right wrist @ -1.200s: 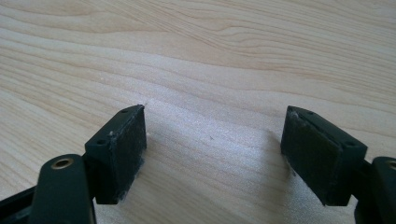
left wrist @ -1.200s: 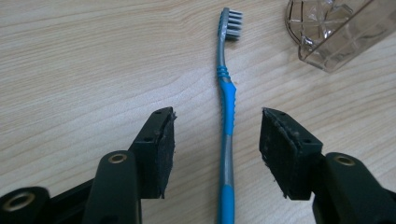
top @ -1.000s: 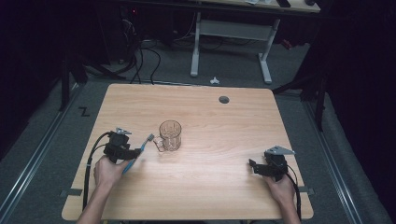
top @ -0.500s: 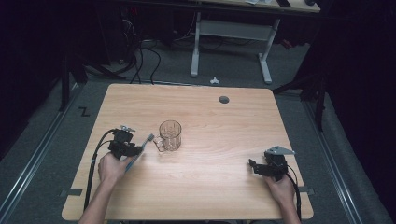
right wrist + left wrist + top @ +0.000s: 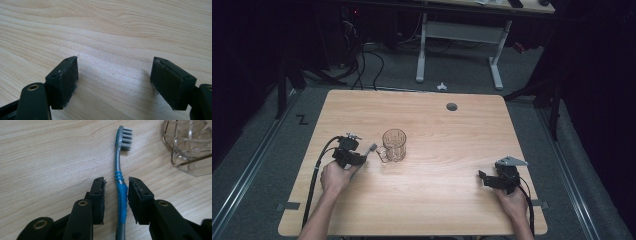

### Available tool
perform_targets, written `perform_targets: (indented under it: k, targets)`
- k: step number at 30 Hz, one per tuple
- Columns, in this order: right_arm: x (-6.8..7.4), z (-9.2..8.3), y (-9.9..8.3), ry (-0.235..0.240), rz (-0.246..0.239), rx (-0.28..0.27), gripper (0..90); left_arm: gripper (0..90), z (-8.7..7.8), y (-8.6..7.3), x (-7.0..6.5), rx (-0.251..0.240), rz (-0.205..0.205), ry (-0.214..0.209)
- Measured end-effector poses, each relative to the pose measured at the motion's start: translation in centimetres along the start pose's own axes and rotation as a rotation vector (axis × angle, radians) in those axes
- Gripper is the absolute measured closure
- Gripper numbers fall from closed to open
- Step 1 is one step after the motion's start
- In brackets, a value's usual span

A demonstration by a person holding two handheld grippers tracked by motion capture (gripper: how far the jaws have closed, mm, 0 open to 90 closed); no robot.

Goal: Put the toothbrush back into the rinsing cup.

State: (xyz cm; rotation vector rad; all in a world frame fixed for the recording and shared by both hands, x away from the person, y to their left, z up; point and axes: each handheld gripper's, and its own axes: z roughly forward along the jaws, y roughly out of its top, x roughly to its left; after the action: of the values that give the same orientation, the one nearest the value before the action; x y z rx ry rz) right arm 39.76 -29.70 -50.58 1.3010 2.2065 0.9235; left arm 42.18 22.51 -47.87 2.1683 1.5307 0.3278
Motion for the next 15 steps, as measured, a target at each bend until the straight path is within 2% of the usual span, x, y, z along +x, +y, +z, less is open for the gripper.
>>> perform_targets:
  k: [7, 15]
  targets:
    - [0.0, 0.0, 0.0, 0.0, 0.0, 0.0, 22.5, 71.1, 0.22, 0.09, 0.09, 0.0, -0.016, -0.014]
    - [0.0, 0.0, 0.0, 0.0, -0.001, 0.0, 22.5, 78.8, 0.31, 0.1, 0.16, -0.009, -0.023, -0.003]
